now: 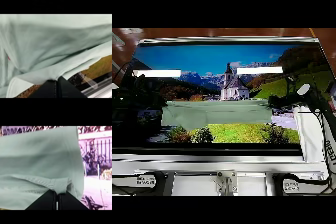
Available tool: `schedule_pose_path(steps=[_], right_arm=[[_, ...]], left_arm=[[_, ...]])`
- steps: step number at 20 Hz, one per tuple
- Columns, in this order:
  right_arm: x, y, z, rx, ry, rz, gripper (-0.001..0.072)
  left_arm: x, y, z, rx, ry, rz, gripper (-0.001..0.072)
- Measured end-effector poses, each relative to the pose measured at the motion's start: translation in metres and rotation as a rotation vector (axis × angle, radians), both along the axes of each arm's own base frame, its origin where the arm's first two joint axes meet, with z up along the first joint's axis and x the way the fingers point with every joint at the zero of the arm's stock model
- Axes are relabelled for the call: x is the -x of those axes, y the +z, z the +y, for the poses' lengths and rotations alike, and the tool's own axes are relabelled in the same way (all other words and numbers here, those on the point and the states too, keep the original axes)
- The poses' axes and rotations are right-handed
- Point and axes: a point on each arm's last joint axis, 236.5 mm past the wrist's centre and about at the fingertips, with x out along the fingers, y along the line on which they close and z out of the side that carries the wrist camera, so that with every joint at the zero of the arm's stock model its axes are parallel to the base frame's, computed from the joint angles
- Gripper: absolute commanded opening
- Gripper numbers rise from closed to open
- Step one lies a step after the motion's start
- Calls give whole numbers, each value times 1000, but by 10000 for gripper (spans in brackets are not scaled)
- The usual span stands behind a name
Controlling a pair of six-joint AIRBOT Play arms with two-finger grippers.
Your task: Fold the shirts.
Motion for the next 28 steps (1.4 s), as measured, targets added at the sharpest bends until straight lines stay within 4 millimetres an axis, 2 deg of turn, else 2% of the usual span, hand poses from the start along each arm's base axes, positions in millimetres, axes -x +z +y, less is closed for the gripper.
schedule_pose_path(steps=[3, 6, 7, 8, 9, 10, 12, 13, 14, 15, 18, 21, 25, 26, 27, 28], right_arm=[[-8, -13, -2, 5, -8, 10, 64], [-15, -21, -4, 11, -19, 6, 65], [-17, -23, -5, 13, -26, 1, 97], [-19, -24, -5, 14, -31, -3, 265], [-21, -25, -6, 15, -36, -8, 490], [-23, -25, -7, 16, -41, -15, 535], [-25, -25, -7, 12, -46, -20, 536], [-26, -24, -6, 9, -47, -23, 546], [-26, -22, -7, 10, -47, -27, 671], [-27, -20, -9, 11, -51, -33, 675], [-25, -18, -12, -19, -77, -22, 675], [-19, -27, -5, -82, -99, 31, 675], [-17, -41, 21, -226, -126, 93, 673], [-18, -43, 28, -267, -137, 104, 541], [-19, -46, 34, -288, -140, 109, 276], [-17, -50, 38, -299, -133, 120, 84]], left_arm=[[-14, -12, -4, 38, -11, 39, 40], [-32, -16, -7, 79, -2, 37, 40], [-34, -19, -6, 82, 3, 42, 39], [-37, -22, -4, 78, 13, 51, 40], [-37, -27, -1, 67, 21, 67, 45], [-35, -33, 3, 48, 26, 90, 110], [-29, -40, 8, 21, 29, 131, 449], [-26, -43, 10, 14, 25, 147, 539], [-22, -44, 10, 11, 18, 163, 541], [-19, -44, 11, 11, 15, 175, 541], [-12, -44, 14, 10, 10, 204, 541], [-10, -36, 15, 12, -1, 204, 541], [-24, -5, 11, 40, 3, 127, 541], [-29, 4, 8, 55, 3, 100, 540], [-34, 14, 5, 73, 5, 74, 537], [-38, 24, 1, 95, 7, 51, 482]])
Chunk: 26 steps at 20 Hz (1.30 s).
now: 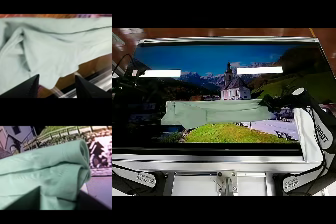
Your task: Fold the shirts.
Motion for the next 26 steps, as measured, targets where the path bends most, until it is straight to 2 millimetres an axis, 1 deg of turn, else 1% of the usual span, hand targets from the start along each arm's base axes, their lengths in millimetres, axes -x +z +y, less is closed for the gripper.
schedule_pose_path(steps=[1, 2, 3, 5, 6, 8, 10, 12, 13, 15, 18, 21, 23, 26], right_arm=[[1, -1, 4, -12, 7, 2, 66], [-1, 4, 8, -26, 13, -10, 66], [-2, 9, 11, -33, 24, -28, 65], [-5, 34, 14, -44, 46, -84, 65], [-6, 52, 15, -46, 58, -122, 65], [-5, 94, 18, -47, 81, -203, 65], [5, 137, 23, -53, 107, -266, 65], [21, 177, 27, -51, 123, -314, 65], [32, 195, 29, -48, 131, -329, 65], [53, 225, 32, -39, 142, -354, 65], [83, 261, 36, -31, 145, -387, 65], [109, 289, 40, -34, 131, -410, 65], [123, 301, 42, -34, 121, -421, 65], [138, 318, 49, -63, 111, -437, 66]], left_arm=[[-4, 10, -5, 27, 4, -22, 332], [-7, 17, -9, 52, 6, -40, 119], [-10, 24, -15, 75, 4, -54, 39], [-11, 34, -34, 108, -32, -82, 38], [-10, 35, -46, 114, -60, -91, 38], [-8, 34, -83, 129, -126, -108, 38], [-2, 24, -129, 128, -188, -115, 37], [13, 11, -180, 127, -257, -110, 38], [22, 1, -203, 120, -283, -106, 38], [37, -17, -241, 101, -310, -102, 38], [64, -38, -290, 77, -345, -95, 38], [89, -47, -334, 64, -384, -121, 38], [101, -51, -363, 76, -384, -135, 39], [120, -60, -405, 123, -358, -117, 39]])
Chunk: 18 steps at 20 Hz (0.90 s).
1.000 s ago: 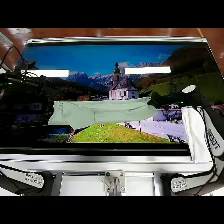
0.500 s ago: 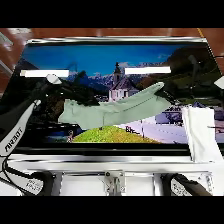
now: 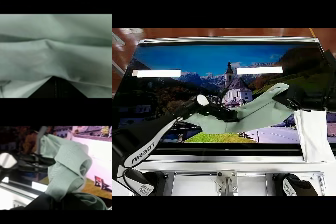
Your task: Fold the shirts.
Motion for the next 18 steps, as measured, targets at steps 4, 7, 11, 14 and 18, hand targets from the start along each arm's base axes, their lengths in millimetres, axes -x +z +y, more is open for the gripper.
schedule_pose_path(steps=[4, 7, 11, 14, 18], right_arm=[[9, 15, 10, -54, 9, -16, 65], [3, 19, 23, -81, 24, -37, 65], [-22, 0, 76, -94, 113, -44, 65], [-44, -50, 141, -83, 189, 6, 66], [-63, -138, 231, -101, 197, 88, 66]], left_arm=[[-4, 9, -19, 65, 49, 0, 37], [-44, 55, 10, 107, 112, -116, 37], [-109, 162, 112, 142, 280, -358, 38], [-126, 255, 208, 160, 445, -553, 38], [-91, 347, 296, 149, 583, -754, 38]])
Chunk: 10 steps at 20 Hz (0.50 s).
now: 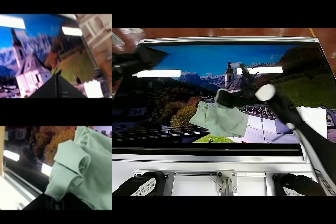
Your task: Fold the shirts.
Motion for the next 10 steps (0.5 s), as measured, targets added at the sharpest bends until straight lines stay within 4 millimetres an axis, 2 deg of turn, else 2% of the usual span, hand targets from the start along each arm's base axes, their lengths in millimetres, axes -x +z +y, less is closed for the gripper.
schedule_pose_path(steps=[3, 5, 6, 7, 8, 9, 10], right_arm=[[-4, -43, 52, -79, -48, 54, 66], [-14, -57, 68, -130, -105, 62, 71], [-18, -62, 72, -147, -131, 65, 102], [-21, -65, 75, -159, -153, 66, 289], [-23, -67, 77, -171, -168, 73, 524], [-24, -69, 79, -178, -179, 77, 571], [-25, -70, 80, -184, -187, 80, 571]], left_arm=[[36, 31, 25, -32, 42, -60, 38], [55, 35, 28, -60, 34, -61, 38], [60, 35, 29, -73, 31, -60, 38], [64, 34, 29, -80, 27, -53, 38], [67, 30, 29, -86, 22, -40, 38], [69, 28, 29, -88, 18, -33, 38], [70, 25, 29, -89, 15, -24, 39]])
